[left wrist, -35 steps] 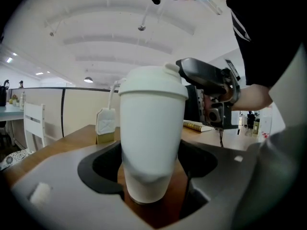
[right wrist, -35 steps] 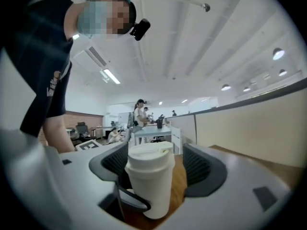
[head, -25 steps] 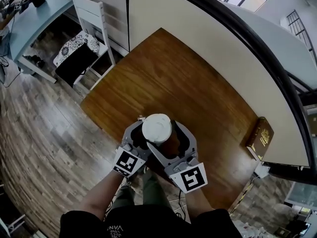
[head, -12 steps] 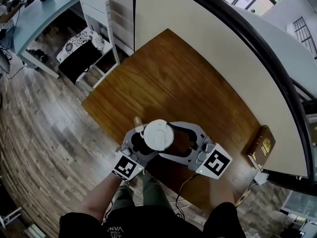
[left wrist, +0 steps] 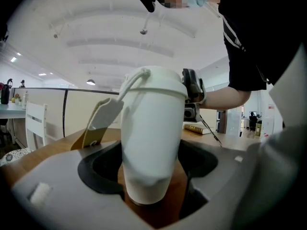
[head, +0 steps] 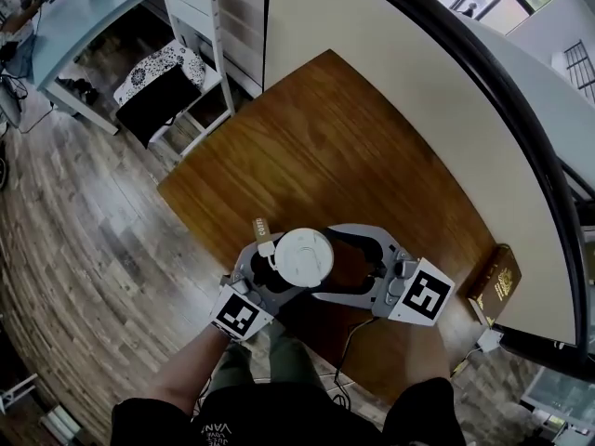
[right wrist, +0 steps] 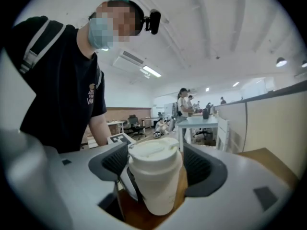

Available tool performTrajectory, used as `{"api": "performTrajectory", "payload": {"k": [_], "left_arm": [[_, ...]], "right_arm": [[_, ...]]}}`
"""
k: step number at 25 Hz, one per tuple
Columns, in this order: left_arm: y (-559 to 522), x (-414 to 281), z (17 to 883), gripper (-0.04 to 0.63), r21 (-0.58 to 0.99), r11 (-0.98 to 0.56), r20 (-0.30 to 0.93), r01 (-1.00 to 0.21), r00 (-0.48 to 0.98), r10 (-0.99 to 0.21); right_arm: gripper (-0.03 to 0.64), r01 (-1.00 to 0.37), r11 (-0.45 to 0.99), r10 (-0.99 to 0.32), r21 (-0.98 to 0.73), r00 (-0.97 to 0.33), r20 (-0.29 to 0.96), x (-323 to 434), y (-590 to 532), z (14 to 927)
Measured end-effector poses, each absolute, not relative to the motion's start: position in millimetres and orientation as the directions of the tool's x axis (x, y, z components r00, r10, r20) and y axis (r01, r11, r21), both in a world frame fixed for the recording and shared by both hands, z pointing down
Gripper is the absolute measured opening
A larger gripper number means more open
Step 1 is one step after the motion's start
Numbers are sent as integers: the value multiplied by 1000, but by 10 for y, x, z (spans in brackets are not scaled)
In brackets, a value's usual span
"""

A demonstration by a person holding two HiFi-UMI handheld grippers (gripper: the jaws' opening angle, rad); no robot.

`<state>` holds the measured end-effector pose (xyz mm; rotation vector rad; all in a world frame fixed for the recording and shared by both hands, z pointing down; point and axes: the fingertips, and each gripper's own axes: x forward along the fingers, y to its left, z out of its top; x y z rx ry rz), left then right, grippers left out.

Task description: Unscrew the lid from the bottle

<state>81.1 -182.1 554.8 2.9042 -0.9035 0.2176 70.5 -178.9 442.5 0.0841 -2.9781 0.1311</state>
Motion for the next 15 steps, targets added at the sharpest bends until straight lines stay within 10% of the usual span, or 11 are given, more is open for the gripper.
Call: {"api": "performTrajectory", "payload": {"k": [7,15], "left_arm": [[-1802,802,5562,362,46,-821,174,-570,813,-555],[-1816,802,5563,362,53,-820,180,-569,814,-553]], "right_arm": [[331,-448,894,-446,8,-887,120,651,-1765,4349],[330,-572,818,-573,61,-801,173,505,-1831,4447]]}}
